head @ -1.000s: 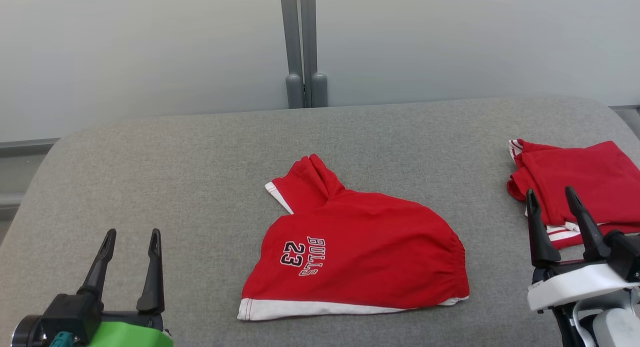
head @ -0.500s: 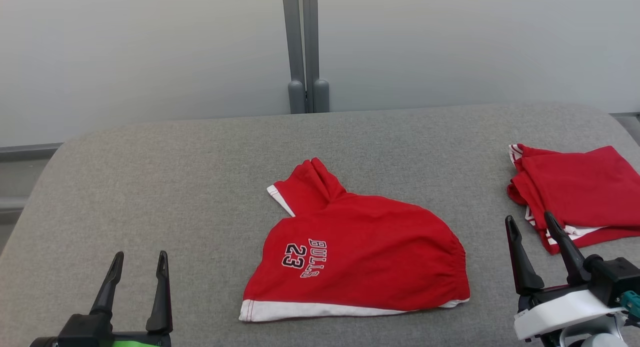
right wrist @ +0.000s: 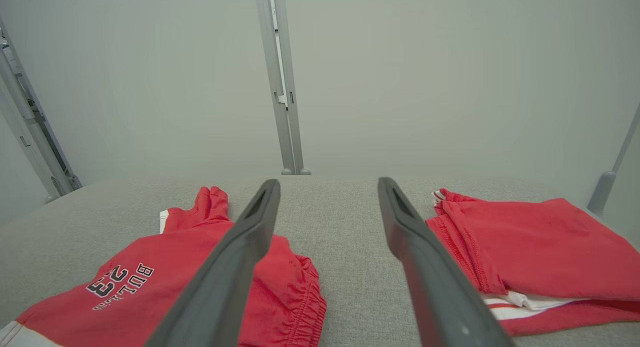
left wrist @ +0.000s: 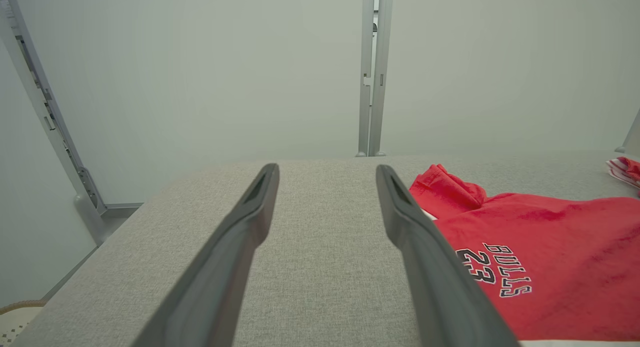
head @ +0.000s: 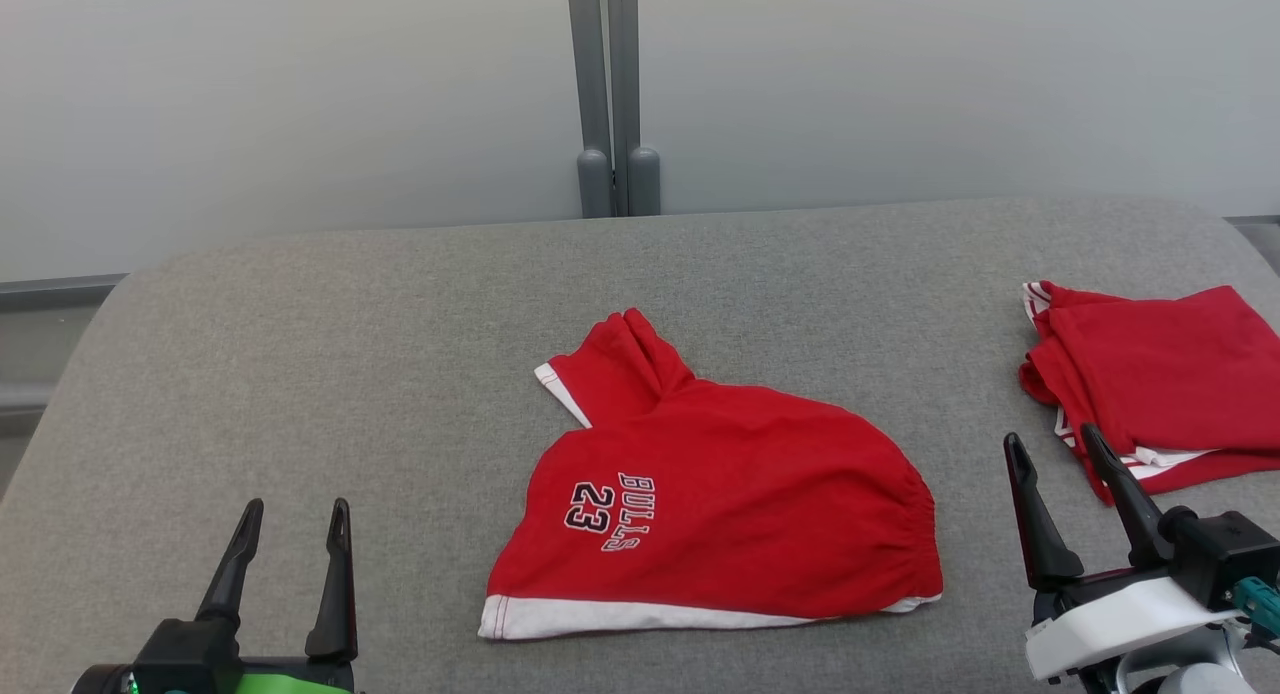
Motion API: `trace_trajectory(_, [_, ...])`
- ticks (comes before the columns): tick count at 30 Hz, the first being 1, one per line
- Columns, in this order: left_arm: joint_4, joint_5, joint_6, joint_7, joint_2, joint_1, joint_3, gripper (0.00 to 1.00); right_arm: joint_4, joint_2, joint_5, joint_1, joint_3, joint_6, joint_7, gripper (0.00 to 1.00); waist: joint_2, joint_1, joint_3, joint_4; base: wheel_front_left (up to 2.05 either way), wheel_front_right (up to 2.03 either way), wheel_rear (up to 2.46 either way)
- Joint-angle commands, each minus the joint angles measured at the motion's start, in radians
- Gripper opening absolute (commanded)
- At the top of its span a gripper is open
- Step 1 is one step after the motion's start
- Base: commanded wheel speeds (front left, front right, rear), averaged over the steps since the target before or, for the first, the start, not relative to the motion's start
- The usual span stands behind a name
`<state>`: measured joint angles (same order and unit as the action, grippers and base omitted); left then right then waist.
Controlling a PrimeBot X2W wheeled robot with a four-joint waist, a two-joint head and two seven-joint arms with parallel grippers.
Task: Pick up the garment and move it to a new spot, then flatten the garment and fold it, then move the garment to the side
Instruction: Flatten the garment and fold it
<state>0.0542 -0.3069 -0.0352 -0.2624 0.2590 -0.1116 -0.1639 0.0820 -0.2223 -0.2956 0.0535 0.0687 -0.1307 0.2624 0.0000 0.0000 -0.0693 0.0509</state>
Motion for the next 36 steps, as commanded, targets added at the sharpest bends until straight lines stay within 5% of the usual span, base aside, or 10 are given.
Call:
trace_trajectory(1, [0.005, 0.006, 0.007, -0.003, -0.005, 0.016, 0.006, 1.00, 0.006, -0.004, -0.001, -0.011, 0.001, 0.000, 0.003, 1.00, 0.0000, 0.0000, 0.000, 0.000, 0.00, 0.00, 0.00])
trace_trajectory(13, [0.085, -0.035, 0.065, 0.044, -0.021, 0.010, -0.009, 1.00, 0.153, -0.055, -0.067, -0.010, 0.087, 0.000, -0.068, 1.00, 0.0000, 0.0000, 0.004, 0.005, 0.00, 0.00, 0.00])
trace_trajectory(19, [0.139, -0.092, 0.126, 0.214, 0.000, 0.000, -0.076, 1.00, 0.245, -0.097, -0.160, -0.015, 0.200, 0.000, -0.229, 1.00, 0.0000, 0.0000, 0.018, 0.018, 0.00, 0.00, 0.00])
trace_trajectory(26, [0.185, -0.162, 0.156, 0.386, 0.017, 0.012, -0.158, 1.00, 0.311, -0.114, -0.191, -0.061, 0.280, 0.000, -0.275, 1.00, 0.0000, 0.0000, 0.040, 0.025, 0.00, 0.00, 0.00])
trace_trajectory(36, [0.334, -0.192, 0.165, 0.391, 0.002, 0.165, -0.253, 1.00, 0.379, -0.109, -0.192, -0.164, 0.346, 0.000, -0.263, 1.00, 0.0000, 0.0000, 0.105, 0.033, 0.00, 0.00, 0.00])
